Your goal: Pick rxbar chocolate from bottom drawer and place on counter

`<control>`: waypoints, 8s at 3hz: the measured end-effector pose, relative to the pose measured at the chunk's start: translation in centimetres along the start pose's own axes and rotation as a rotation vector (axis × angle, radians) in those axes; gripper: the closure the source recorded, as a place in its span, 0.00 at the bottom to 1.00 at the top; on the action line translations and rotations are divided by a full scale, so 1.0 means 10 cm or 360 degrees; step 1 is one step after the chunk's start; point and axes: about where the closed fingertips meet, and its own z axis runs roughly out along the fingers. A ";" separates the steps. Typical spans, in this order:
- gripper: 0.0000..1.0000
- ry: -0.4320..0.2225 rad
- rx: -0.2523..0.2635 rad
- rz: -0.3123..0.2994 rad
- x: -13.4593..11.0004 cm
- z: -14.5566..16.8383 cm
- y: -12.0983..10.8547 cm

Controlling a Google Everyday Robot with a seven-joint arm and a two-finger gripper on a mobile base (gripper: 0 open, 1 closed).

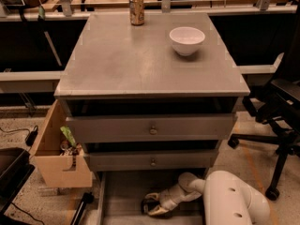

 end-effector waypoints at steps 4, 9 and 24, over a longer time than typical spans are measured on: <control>1.00 -0.0371 0.0063 -0.0173 -0.93 -0.67 0.19; 1.00 -0.0730 0.0429 -0.0274 -2.31 -3.08 0.63; 1.00 -0.0521 0.0944 -0.0287 -6.82 -4.66 -2.72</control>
Offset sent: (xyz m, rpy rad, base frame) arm 0.0000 0.0001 0.0015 0.0001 0.0000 0.0002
